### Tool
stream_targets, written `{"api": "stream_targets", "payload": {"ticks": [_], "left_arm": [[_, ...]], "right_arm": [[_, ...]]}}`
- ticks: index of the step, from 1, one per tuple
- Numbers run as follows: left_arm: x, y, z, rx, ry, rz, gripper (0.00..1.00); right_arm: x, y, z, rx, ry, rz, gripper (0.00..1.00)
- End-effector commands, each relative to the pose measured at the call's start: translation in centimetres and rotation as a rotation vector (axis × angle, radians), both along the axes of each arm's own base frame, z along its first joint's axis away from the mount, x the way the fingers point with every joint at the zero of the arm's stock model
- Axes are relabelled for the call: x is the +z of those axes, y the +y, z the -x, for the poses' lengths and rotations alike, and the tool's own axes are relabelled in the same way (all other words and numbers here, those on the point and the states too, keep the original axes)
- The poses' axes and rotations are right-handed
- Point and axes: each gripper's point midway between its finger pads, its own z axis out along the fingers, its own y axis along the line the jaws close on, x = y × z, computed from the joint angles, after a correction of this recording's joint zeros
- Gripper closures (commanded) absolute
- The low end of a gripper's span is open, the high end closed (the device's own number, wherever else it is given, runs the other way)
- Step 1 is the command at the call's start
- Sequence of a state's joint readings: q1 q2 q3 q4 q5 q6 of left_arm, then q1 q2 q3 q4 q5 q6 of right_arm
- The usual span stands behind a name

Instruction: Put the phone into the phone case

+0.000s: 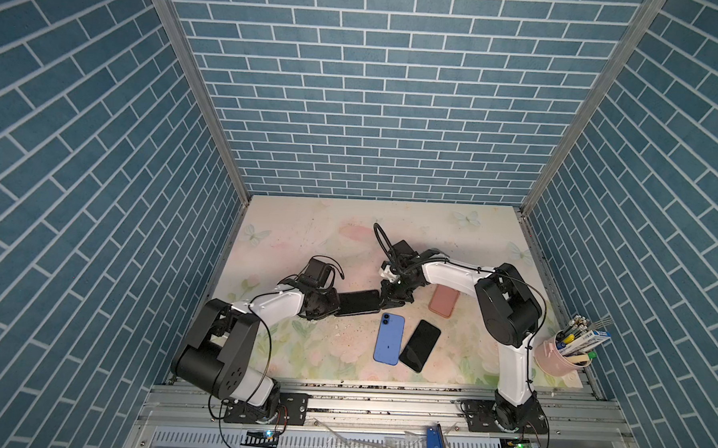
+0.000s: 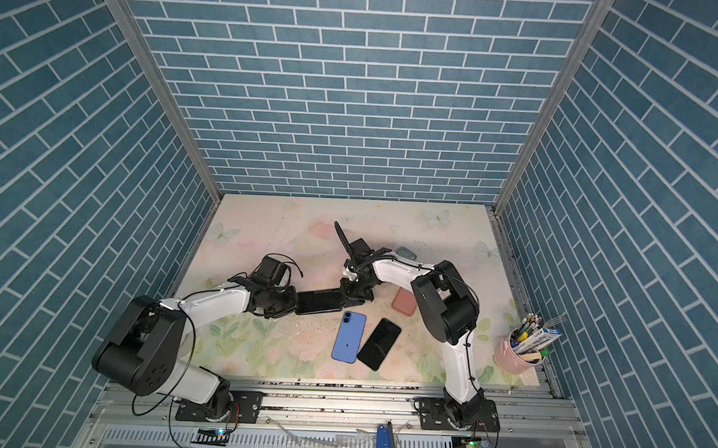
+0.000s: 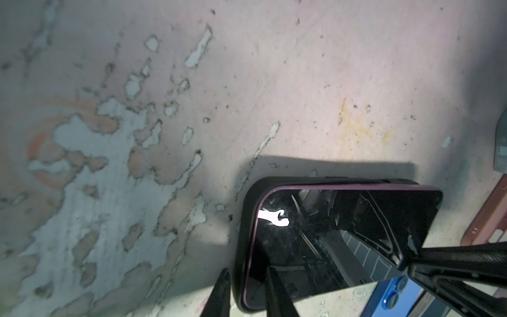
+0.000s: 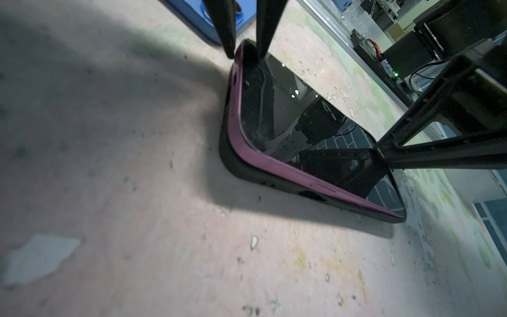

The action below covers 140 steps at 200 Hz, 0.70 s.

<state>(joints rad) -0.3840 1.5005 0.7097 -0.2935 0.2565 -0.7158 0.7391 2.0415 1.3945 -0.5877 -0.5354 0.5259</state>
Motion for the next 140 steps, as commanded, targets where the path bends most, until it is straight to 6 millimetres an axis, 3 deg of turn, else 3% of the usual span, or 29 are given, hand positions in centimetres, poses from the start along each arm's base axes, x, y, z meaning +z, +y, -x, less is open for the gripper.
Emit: {"api": "stream_targets", "payload": {"ticks": [1, 140], "left_arm": [[-0.7, -0.1, 0.3, -0.031, 0.029, -0.014, 0.75], [-0.8, -1.8, -0.2, -0.082, 0.026, 0.056, 0.69]], "right_arm": [[-0.8, 0.4, 0.2, 0.023, 0.001, 0.01, 0.84], [-0.7, 4.1, 1.9, 0.083, 0.014, -0.026, 0.87]]}}
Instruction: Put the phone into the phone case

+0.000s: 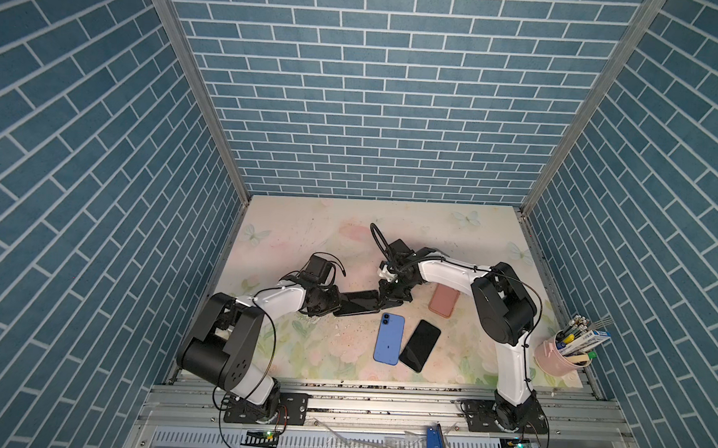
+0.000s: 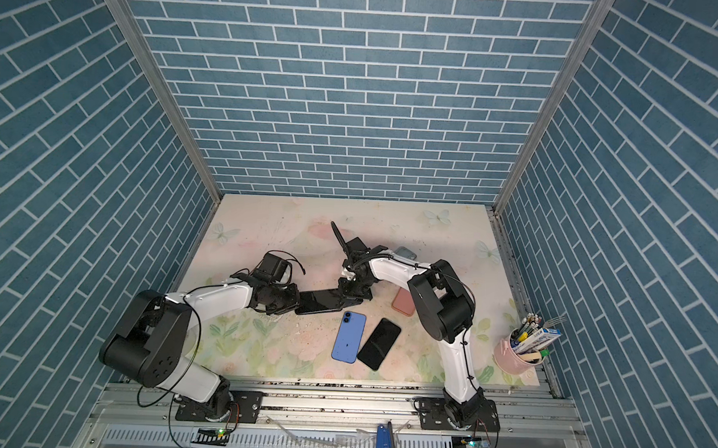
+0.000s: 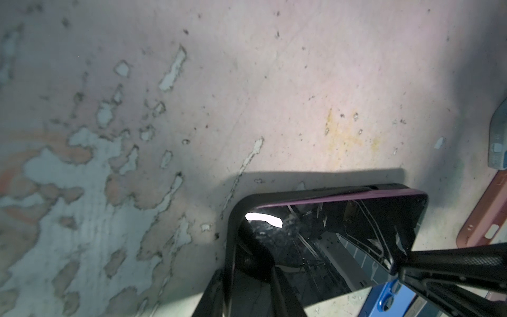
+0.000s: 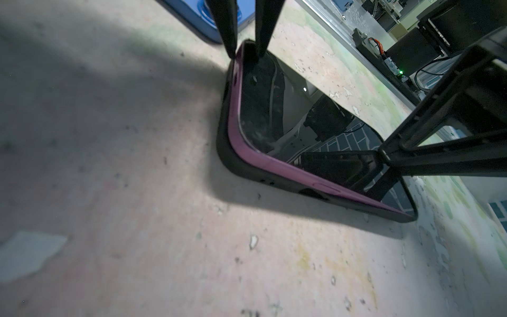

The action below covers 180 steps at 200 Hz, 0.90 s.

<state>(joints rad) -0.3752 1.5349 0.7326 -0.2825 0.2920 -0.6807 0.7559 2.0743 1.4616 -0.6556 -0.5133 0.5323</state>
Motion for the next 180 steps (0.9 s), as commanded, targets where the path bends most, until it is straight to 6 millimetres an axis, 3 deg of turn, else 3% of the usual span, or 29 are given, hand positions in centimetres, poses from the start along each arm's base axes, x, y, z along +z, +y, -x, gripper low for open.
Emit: {"api": "stream_targets", "payload": {"ticks": [1, 71, 180], "left_arm": [[-0.7, -1.2, 0.4, -0.046, 0.027, 0.036, 0.69], [-0.7, -1.2, 0.4, -0.043, 0.027, 0.035, 0.7], [-1.0, -1.4, 0.4, -0.05, 0.039, 0.043, 0.7]], "right_arm": [[-0.7, 3.7, 1.8, 0.076, 0.001, -0.067, 0.87], [-2.7, 2.8, 1.9, 0.048, -0.016, 0.007, 0.92], [-4.7, 3.2, 3.3, 0.065, 0.009, 0.04, 0.92]]}}
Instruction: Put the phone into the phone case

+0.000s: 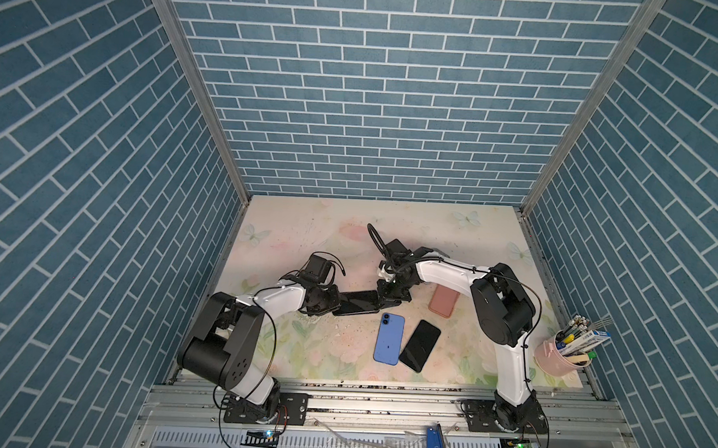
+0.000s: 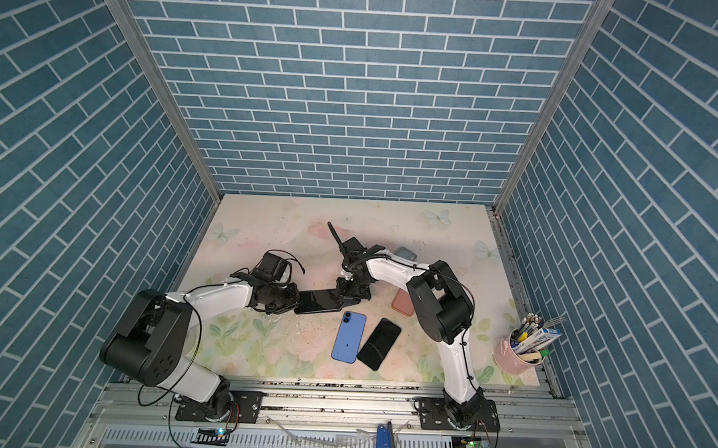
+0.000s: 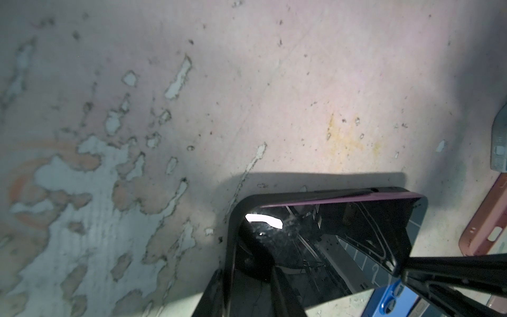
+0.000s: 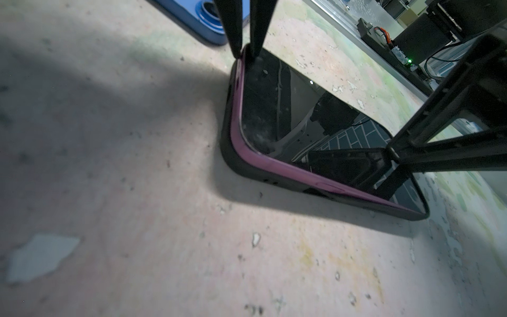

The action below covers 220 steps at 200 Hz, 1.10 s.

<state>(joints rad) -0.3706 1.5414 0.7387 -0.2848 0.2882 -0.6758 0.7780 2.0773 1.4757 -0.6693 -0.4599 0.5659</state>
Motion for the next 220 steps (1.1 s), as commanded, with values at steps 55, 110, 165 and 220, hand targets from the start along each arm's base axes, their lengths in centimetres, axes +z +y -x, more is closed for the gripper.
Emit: {"api": "stream_targets", "payload": {"ticks": [55, 110, 165, 220], "left_arm": [[-0.8, -1.6, 0.6, -0.054, 0.037, 0.051, 0.7], [-0.9, -1.7, 0.6, -0.056, 0.039, 0.053, 0.7], [-0.9, -1.7, 0.6, -0.058, 0.038, 0.054, 0.7], [-0.9, -1.8, 0.6, -0.062, 0.04, 0.06, 0.7]], "right_arm": [[-6.4, 3.1, 4.2, 0.085, 0.06, 0.019, 0.92], [-7.2, 3.4, 4.9, 0.089, 0.072, 0.023, 0.93], [-8.1, 3.3, 5.4, 0.089, 0.079, 0.038, 0.94], [-9.2, 3.3, 6.4, 0.093, 0.098, 0.049, 0.95]]}}
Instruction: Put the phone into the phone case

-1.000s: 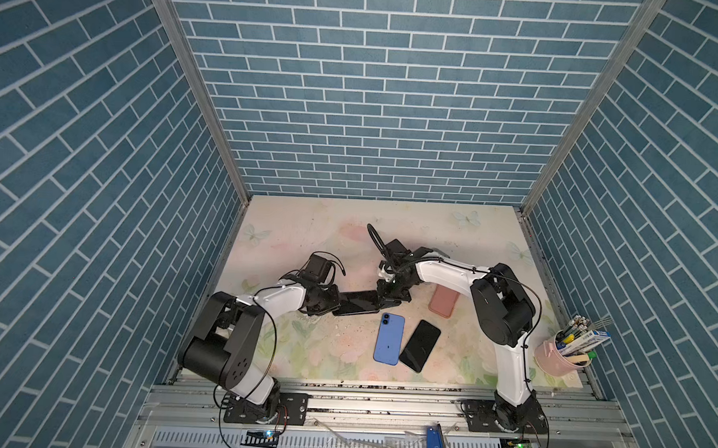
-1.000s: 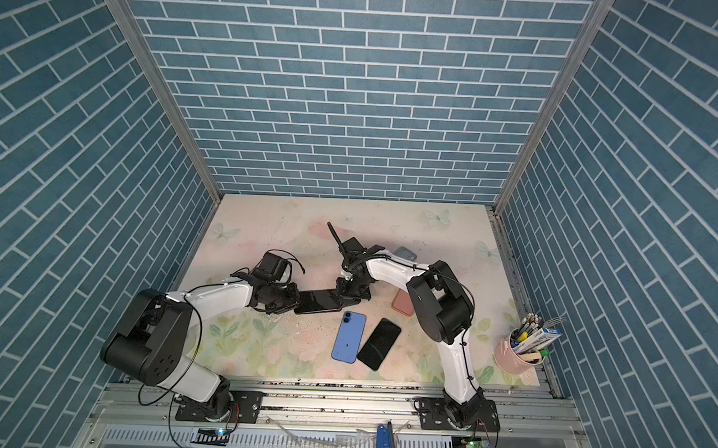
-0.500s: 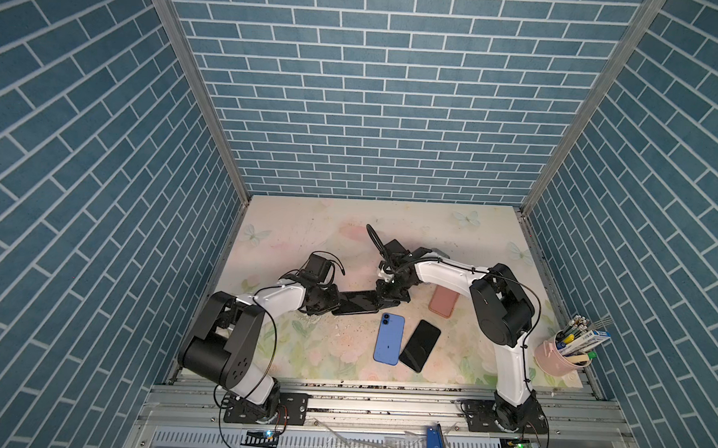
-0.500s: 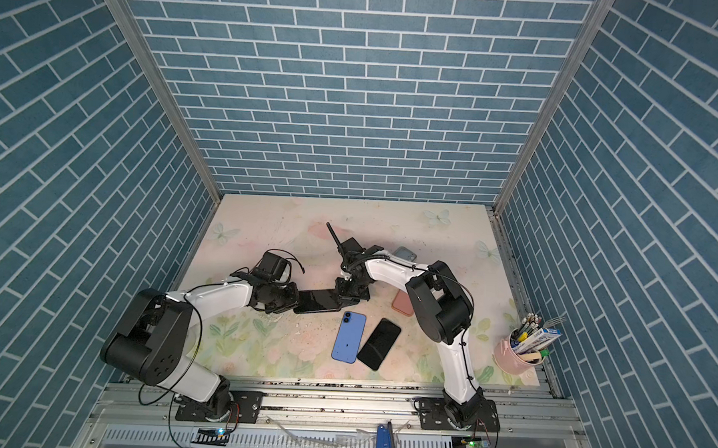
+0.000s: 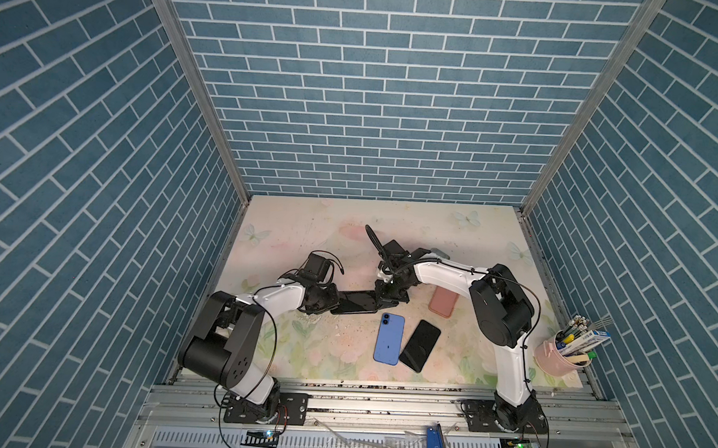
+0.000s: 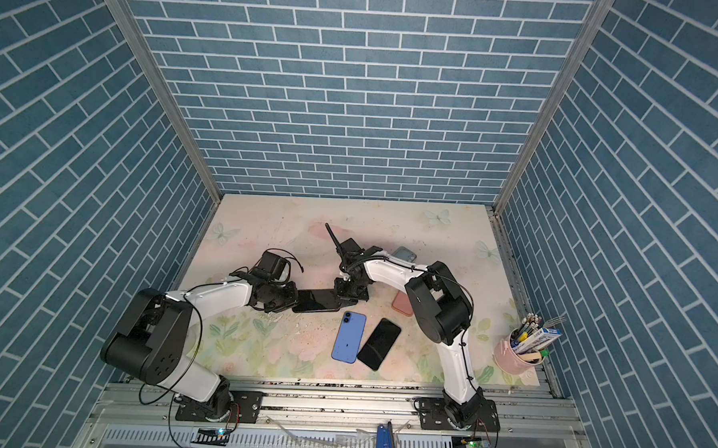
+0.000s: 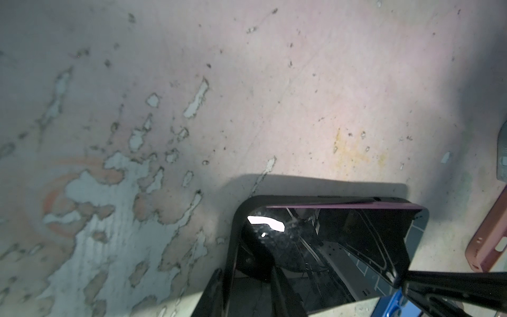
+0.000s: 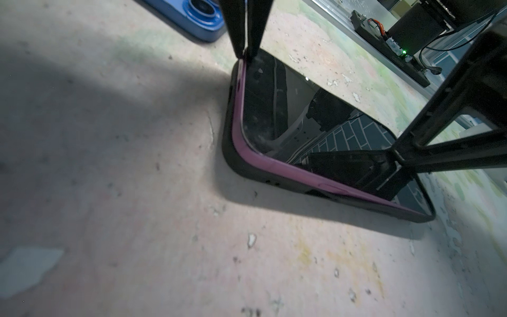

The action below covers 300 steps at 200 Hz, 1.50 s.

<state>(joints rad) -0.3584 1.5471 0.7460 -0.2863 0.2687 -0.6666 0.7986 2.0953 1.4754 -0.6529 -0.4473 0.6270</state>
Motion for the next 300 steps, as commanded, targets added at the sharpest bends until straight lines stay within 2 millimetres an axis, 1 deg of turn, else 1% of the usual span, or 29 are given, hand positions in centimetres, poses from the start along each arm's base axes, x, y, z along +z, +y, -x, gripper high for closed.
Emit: {"api": "stream_targets", "payload": {"ticks": [1, 40, 72, 98, 146, 217, 242, 281, 300], "left_arm": [[-0.9, -2.4, 1.1, -0.074, 0.05, 0.08, 0.7], [-1.0, -2.4, 1.1, -0.075, 0.054, 0.082, 0.69], [-1.0, -2.5, 1.1, -0.077, 0.054, 0.083, 0.69], [-1.0, -2.5, 1.0, -0.078, 0.055, 0.084, 0.69], [-1.1, -2.6, 1.1, -0.08, 0.059, 0.086, 0.69], [-1.1, -2.6, 1.0, -0.08, 0.058, 0.085, 0.69], [-1.1, -2.6, 1.0, -0.082, 0.059, 0.085, 0.69], [-1.1, -2.6, 1.0, -0.081, 0.06, 0.086, 0.69], [-1.1, -2.7, 1.0, -0.083, 0.061, 0.086, 0.69]], "right_arm": [[-8.4, 2.8, 6.0, 0.128, 0.08, 0.025, 0.95], [-9.2, 2.7, 6.4, 0.13, 0.094, 0.033, 0.95], [-9.3, 2.8, 6.6, 0.133, 0.095, 0.032, 0.95], [-9.8, 2.8, 6.7, 0.133, 0.099, 0.037, 0.95], [-11.2, 2.7, 7.9, 0.148, 0.121, 0.054, 0.95], [-11.8, 3.0, 8.3, 0.151, 0.128, 0.057, 0.95], [-12.2, 2.8, 8.5, 0.151, 0.127, 0.074, 0.95], [-13.4, 2.0, 8.9, 0.145, 0.124, 0.124, 0.95], [-13.6, 2.0, 9.1, 0.146, 0.124, 0.132, 0.95]]}}
